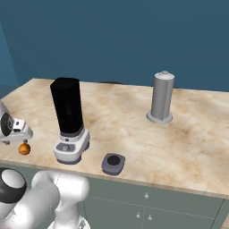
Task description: Open the blender lid, put the peach in the blender, close the lid, and start the blender.
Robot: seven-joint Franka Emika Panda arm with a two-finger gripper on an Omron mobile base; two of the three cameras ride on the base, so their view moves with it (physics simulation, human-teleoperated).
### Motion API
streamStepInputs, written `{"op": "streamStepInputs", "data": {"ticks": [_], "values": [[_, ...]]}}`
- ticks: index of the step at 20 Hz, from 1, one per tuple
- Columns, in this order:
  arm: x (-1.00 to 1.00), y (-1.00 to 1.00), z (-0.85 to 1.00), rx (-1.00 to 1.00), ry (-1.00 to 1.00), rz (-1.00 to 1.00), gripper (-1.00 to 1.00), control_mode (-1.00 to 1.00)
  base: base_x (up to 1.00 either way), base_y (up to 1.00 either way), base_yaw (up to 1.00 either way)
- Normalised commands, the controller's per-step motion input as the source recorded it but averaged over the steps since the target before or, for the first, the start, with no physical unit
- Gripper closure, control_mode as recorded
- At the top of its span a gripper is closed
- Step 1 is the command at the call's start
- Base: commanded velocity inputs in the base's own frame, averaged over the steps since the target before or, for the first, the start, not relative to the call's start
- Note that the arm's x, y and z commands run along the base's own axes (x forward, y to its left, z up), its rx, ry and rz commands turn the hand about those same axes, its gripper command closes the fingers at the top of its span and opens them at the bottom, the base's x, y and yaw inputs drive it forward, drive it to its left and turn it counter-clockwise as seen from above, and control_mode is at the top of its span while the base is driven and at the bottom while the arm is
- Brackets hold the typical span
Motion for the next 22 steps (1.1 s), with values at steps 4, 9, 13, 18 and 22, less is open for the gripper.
{"op": "streamStepInputs", "data": {"ticks": [4,9,13,18,22], "values": [[0.38,0.29,-0.44,0.0,0.0,0.0,-1.0,-1.0,0.0,0.0,0.0],[0.16,0.15,-0.33,0.0,0.0,0.01,-1.0,-1.0,0.0,0.0,0.0],[0.0,0.0,-0.22,0.0,-0.03,0.0,-1.0,-1.0,0.0,0.0,0.0],[0.0,0.0,-0.15,0.0,-0.01,0.0,-1.0,-1.0,0.0,0.0,0.0],[0.0,-0.01,-0.03,0.0,0.0,0.0,-1.0,-1.0,0.0,0.0,0.0]]}}
